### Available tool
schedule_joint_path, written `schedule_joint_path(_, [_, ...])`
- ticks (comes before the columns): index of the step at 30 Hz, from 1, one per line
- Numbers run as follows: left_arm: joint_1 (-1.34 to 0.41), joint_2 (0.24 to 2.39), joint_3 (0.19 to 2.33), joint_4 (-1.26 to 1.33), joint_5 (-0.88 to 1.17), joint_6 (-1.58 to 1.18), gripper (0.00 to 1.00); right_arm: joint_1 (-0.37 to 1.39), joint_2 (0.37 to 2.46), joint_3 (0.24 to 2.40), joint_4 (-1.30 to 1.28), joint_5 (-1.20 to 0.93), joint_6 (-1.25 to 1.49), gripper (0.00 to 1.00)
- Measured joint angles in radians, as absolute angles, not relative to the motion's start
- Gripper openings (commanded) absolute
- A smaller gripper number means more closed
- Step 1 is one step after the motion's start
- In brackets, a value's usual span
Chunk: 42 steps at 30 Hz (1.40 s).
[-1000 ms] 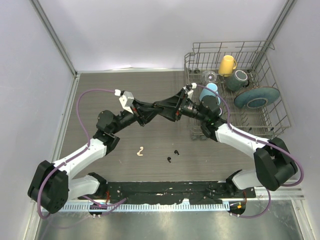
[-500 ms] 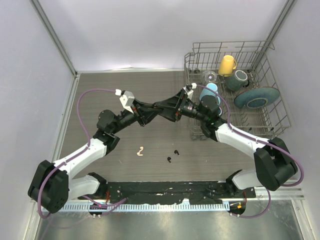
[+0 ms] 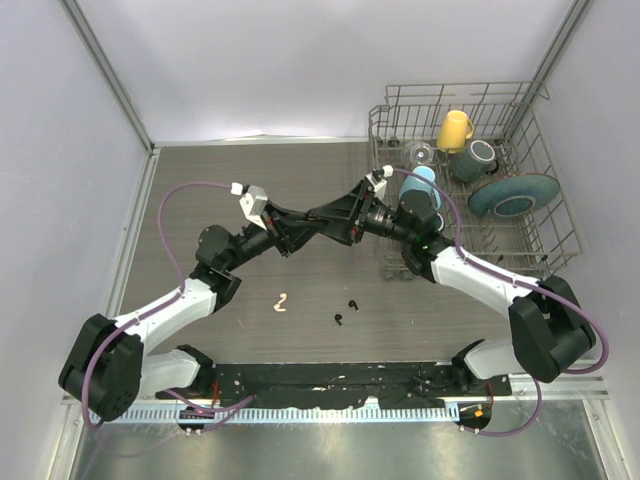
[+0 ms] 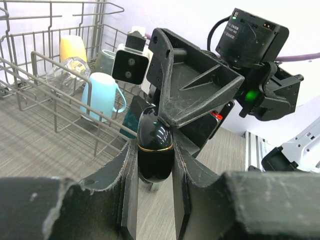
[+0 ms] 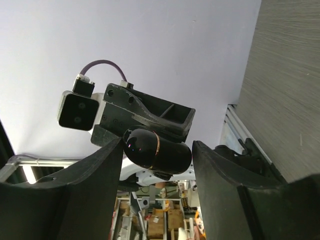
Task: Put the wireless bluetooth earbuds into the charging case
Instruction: Open the charging case.
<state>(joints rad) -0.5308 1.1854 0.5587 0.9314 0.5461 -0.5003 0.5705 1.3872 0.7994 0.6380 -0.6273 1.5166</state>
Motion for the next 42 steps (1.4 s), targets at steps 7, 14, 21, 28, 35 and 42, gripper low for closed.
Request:
schedule_joint_path(7, [-0.532, 1.159, 0.53, 0.944, 0.562, -0.472, 0.0, 0.575, 1.338, 0.862, 0.437, -0.608, 1.304, 0.64])
schedule_joint_path(14, [-0.535, 1.138, 0.53, 0.968, 0.604, -0.454, 0.0, 0.581, 1.295, 0.907, 0.332, -0.612, 1.194, 0.58])
schedule_joint_path(21, [-0.53, 1.139, 0.53, 0.976, 0.607, -0.451, 0.06, 0.574, 1.354, 0.849, 0.55, -0.683, 1.363, 0.17])
schedule_joint_path(28, [-0.53, 1.14, 0.53, 0.997, 0.601, -0.456, 0.12, 0.572, 1.37, 0.822, 0.651, -0.692, 1.454, 0.07])
schedule_joint_path(35, [-0.531, 1.143, 0.53, 1.007, 0.594, -0.468, 0.17, 0.572, 1.371, 0.822, 0.656, -0.69, 1.462, 0.03])
schedule_joint_path(42, [-0.529, 1.168, 0.53, 1.005, 0.584, -0.488, 0.13, 0.572, 1.37, 0.833, 0.589, -0.665, 1.413, 0.02])
